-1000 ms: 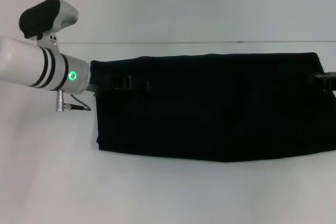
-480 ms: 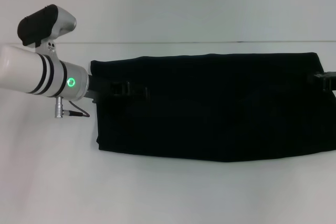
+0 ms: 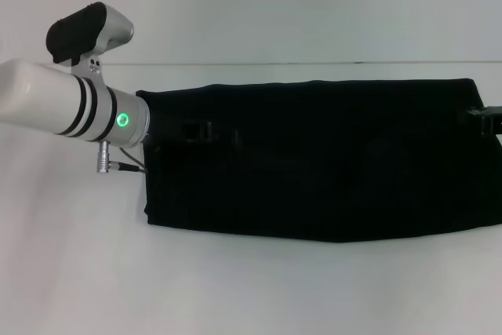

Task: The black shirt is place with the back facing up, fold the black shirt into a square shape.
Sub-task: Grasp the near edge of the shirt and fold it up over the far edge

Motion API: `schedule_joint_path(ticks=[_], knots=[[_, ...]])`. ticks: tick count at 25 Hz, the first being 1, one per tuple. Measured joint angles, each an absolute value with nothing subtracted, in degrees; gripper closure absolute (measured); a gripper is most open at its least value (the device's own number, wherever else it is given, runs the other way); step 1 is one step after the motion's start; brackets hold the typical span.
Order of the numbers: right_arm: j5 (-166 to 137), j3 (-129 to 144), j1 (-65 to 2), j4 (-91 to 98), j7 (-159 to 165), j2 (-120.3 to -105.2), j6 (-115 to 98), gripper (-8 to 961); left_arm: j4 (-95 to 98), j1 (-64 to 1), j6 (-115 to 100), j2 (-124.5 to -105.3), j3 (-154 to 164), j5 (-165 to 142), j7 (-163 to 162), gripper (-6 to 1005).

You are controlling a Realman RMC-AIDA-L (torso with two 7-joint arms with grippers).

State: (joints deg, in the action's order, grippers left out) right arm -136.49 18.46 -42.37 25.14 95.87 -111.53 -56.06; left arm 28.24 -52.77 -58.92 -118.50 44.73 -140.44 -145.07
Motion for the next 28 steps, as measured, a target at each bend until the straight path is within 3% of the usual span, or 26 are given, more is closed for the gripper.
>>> schedule_joint_path(ticks=[28], knots=[[-136.5, 18.5, -42.5, 25.1, 95.4, -111.8, -56.2, 903, 26.8, -51.2, -53.3, -118.84, 45.0, -139.6, -144.0, 155]])
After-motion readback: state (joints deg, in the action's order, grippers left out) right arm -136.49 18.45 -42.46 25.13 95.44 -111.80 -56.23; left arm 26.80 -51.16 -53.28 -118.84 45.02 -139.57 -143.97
